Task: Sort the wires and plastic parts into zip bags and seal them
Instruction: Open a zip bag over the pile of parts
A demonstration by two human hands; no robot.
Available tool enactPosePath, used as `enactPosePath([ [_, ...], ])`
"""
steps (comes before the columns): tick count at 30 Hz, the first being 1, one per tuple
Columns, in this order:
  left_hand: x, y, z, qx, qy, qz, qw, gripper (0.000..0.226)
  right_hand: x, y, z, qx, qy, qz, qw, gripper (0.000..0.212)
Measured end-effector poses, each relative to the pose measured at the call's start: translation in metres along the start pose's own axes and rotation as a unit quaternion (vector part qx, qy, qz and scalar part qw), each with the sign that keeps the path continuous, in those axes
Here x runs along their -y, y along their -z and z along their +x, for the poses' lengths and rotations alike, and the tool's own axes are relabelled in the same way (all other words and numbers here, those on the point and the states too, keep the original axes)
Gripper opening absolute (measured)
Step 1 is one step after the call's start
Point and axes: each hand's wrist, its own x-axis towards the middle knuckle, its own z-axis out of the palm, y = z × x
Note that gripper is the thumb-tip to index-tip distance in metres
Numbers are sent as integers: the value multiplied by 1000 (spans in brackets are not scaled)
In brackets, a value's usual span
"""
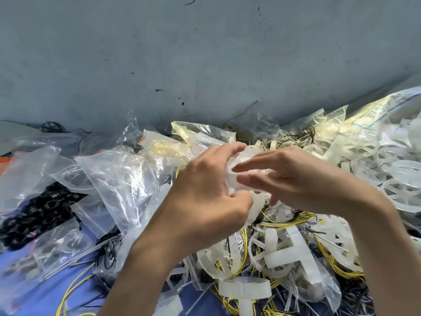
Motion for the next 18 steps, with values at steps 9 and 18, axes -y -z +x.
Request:
enactPosePath([
  [9,-4,8,4,-99,60,-64,991,60,3,-3,1,-10,14,35,999,60],
  [18,-9,12,3,-80,49,-51,994,61,5,-8,8,-157,79,90,980,21],
])
